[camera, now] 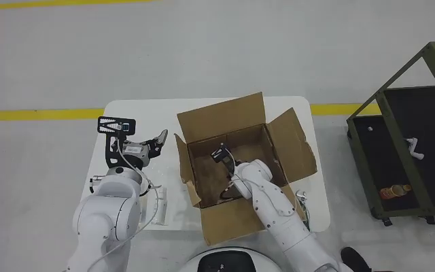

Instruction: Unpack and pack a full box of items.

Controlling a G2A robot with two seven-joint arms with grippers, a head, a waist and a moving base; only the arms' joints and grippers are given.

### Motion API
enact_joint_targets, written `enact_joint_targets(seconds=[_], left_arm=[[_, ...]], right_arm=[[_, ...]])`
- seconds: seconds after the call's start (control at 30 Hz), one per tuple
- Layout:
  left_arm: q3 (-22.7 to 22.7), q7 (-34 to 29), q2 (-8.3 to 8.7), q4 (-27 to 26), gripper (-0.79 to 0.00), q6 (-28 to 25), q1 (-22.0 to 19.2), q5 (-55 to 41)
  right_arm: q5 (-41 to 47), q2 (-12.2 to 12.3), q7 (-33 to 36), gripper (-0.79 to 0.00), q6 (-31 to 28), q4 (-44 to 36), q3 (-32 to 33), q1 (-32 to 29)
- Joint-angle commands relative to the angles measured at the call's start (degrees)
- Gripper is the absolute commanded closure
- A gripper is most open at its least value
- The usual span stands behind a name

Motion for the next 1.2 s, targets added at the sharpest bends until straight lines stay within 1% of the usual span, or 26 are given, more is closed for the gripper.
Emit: enact_joint_targets(seconds=[0.0, 0.23, 0.43, 0.77, 0.97, 1.17], left_arm=[[0.0, 0.0, 0.0, 0.0, -0.785, 0.0, 0.0, 0.0], [0.0, 0.0, 0.0, 0.0, -0.785, 0.0, 0.0, 0.0], [0.0, 0.0, 0.0, 0.0, -0.785, 0.0, 0.0, 0.0], [0.0, 0.0, 0.0, 0.0, -0.785, 0.0, 0.0, 0.0], [0.0, 0.0, 0.0, 0.0, -0.785, 0.0, 0.0, 0.0], [0.0, 0.0, 0.0, 0.0, -0.785, 0.0, 0.0, 0.0]], right_arm=[[0.8, -0.1, 0.8, -0.345, -0.4, 0.6, -0.1, 0.5], [1.1, -0.4, 2.2, -0.348, -0.4, 2.4, -0.5, 2.3], [2.1, -0.9, 2.7, -0.376, -1.5, 5.0, -1.6, 4.5], [4.0, -1.5, 2.8, -0.376, -2.2, 9.4, -2.7, 6.8], [4.2, -1.6, 2.6, -0.372, -1.8, 10.3, -2.7, 7.3], [4.4, -1.5, 3.6, -0.379, -1.7, 9.0, -2.5, 7.3]])
